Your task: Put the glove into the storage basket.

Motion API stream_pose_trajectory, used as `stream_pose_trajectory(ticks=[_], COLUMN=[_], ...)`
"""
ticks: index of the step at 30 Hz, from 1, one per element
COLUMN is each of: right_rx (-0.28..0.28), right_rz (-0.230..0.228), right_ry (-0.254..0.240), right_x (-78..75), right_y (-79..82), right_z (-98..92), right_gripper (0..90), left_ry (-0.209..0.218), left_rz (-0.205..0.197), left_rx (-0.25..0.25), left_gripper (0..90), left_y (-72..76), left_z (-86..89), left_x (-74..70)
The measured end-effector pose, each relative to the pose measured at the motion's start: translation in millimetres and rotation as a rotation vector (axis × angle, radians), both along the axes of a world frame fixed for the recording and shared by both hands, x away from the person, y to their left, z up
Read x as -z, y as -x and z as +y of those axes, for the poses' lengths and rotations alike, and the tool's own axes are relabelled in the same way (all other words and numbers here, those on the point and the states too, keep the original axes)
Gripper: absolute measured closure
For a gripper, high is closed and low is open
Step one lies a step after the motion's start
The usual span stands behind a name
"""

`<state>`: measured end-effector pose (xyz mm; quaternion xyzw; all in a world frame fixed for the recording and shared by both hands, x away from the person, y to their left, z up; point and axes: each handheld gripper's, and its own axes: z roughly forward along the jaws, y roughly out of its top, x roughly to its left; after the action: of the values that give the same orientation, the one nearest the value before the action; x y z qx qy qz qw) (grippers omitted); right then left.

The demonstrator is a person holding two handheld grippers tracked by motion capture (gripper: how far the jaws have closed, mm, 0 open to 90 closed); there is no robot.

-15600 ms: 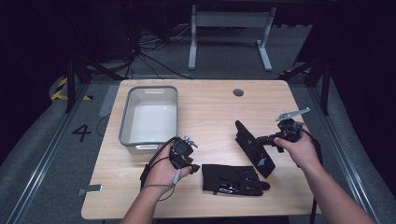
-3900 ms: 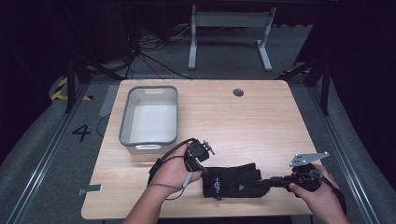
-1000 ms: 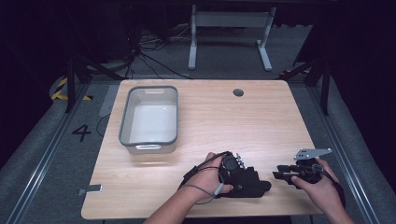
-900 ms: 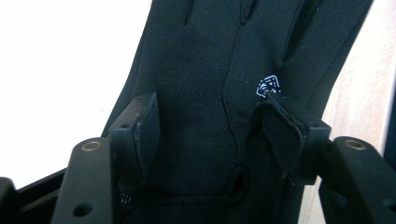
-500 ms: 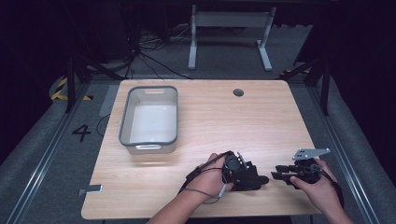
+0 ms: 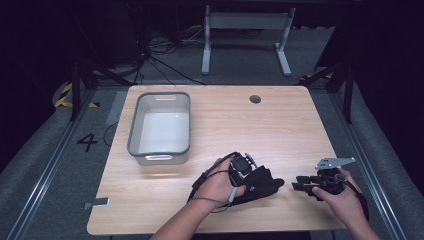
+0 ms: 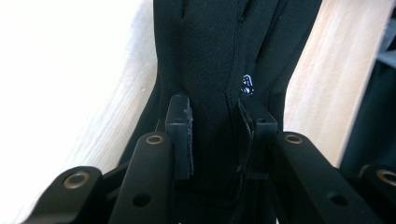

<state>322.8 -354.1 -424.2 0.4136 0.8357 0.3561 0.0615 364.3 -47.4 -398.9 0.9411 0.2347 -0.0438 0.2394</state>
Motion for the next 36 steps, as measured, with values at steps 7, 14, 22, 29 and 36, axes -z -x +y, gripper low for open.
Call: stream_pose_trajectory(ticks=[7,14,22,29,36], right_rx=[0.010,0.004,-0.009,-0.035,-0.048], right_rz=[-0.001,0.007,0.019,0.014,0.026], right_ry=[-0.012,-0.007,-0.001,-0.001,0.018], right_x=[-0.1,2.2,6.4,6.2,14.4], right_y=[-1.9,-5.5,-10.0,-19.2,-28.7], right_z=[-2.1,-0.4,3.5,8.9,13.3], right_gripper=[62.4,62.3,62.0,61.9,61.9], left_ry=[0.058,0.078,0.090,0.099,0.099], left_rz=[-0.006,-0.019,-0.041,-0.063,-0.098], left_rx=[-0.074,-0.129,-0.195,-0.284,-0.376], left_gripper=[69.4,69.3,69.2,69.1,69.1], left_y=[-5.2,-11.9,-20.3,-26.0,-31.8], left_z=[23.0,41.3,62.9,86.5,110.2], left_x=[-29.3,-48.6,-63.2,-74.8,-89.4])
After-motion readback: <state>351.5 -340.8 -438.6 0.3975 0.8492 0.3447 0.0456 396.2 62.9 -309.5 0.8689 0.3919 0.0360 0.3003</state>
